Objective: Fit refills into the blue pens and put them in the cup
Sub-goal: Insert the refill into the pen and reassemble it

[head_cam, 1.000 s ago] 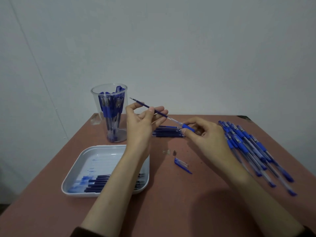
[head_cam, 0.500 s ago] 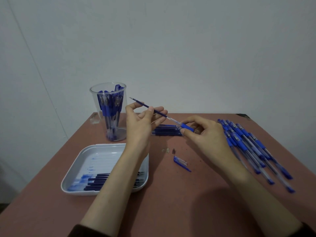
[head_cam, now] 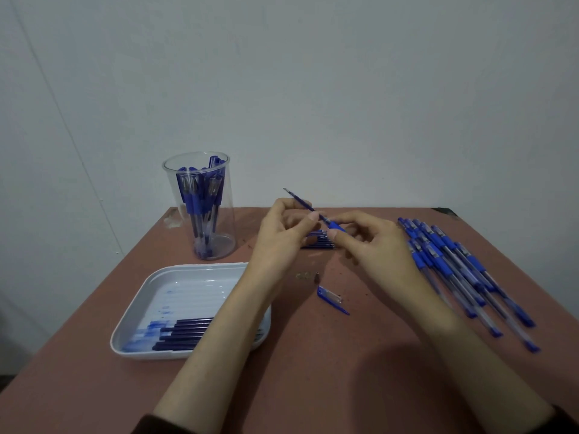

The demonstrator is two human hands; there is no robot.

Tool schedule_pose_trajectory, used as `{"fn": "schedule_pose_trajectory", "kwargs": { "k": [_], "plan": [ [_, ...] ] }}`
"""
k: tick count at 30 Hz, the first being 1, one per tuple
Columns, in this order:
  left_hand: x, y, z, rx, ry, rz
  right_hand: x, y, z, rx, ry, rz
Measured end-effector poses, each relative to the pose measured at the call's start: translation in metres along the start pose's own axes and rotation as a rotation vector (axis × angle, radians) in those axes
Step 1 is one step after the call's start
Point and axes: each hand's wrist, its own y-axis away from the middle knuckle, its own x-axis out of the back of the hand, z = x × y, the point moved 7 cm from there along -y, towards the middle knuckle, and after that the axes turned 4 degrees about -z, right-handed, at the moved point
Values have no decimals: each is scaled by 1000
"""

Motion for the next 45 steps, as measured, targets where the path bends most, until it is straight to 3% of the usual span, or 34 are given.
{"fn": "schedule_pose_trajectory", "kwargs": {
  "k": [4, 8, 10, 13, 21, 23, 25, 29, 32, 45],
  "plan": [
    [1, -2, -1, 10, -195, -64, -1, 1, 5, -112, -281, -31],
    [-1, -1, -2, -50, -829, -204, 1, 1, 7, -148, -395, -26],
    [-6, 3, -8, -35, -994, -321, 2, 0, 7, -147, -404, -23],
    [-9, 7, -15, -1, -1093, -435, 2, 0, 7, -139, -400, -23],
    [-10, 5, -24, -2, -1100, -478, 1, 0, 7, -143, -384, -20],
    [-9, 3, -22, -25, -1078, -426, 1, 1, 7, -142, -372, -22],
    [-2, -2, -10, -68, -943, -256, 2, 1, 7, -134, -332, -17],
    [23, -2, 3, 27, -126, 24, 4, 0, 5, -44, -108, -3],
    [25, 1, 2, 93, 166, 56, 1, 1, 3, -12, -21, -8],
    [15, 1, -3, 127, 178, -25, 0, 3, -3, 24, 77, -20]
  ]
}}
